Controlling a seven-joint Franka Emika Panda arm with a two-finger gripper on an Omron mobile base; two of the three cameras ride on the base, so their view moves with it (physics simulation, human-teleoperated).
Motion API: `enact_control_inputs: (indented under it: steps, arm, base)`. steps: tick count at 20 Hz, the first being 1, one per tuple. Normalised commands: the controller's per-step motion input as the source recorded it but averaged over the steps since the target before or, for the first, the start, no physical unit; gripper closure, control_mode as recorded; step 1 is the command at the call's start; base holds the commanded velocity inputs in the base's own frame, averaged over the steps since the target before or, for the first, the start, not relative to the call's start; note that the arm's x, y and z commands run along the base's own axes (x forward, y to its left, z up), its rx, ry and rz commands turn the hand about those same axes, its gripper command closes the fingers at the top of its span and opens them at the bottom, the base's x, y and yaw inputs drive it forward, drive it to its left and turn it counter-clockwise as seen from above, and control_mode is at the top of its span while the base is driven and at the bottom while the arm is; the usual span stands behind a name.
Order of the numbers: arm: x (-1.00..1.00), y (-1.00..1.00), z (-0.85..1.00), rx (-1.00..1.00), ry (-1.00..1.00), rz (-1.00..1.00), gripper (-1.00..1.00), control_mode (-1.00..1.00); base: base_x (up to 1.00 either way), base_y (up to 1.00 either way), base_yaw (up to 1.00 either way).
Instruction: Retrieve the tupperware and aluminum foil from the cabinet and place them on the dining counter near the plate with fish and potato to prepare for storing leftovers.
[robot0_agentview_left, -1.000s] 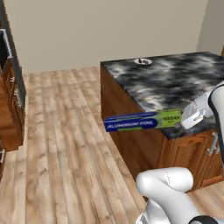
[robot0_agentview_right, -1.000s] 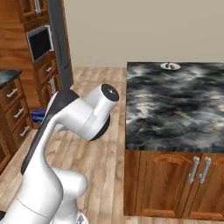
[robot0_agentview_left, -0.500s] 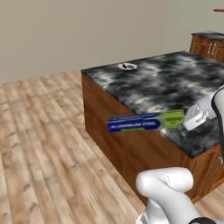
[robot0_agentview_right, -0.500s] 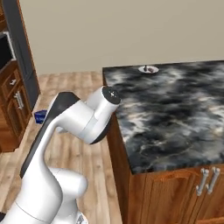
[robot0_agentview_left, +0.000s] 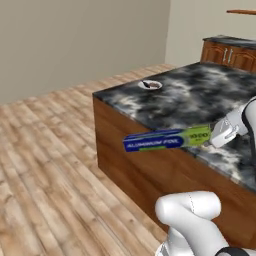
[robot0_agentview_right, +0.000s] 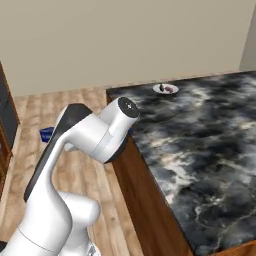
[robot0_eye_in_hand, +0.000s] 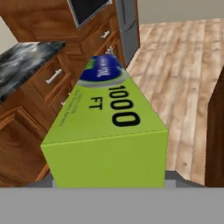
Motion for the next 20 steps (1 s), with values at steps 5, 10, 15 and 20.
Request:
enact_control_inputs:
  steps: [5, 10, 15, 20]
  arm:
    - [0.0, 0.0, 0.0, 0.0, 0.0, 0.0, 1.0, 1.0]
    - [0.0, 0.0, 0.0, 0.0, 0.0, 0.0, 1.0, 1.0]
    - [0.0, 0.0, 0.0, 0.0, 0.0, 0.0, 1.0, 1.0]
    - [0.0, 0.0, 0.0, 0.0, 0.0, 0.0, 1.0, 1.0]
  base:
    - [1.0, 1.0, -0.28]
    - [1.0, 1.0, -0.27]
    - [1.0, 1.0, -0.24]
    - [1.0, 1.0, -0.16]
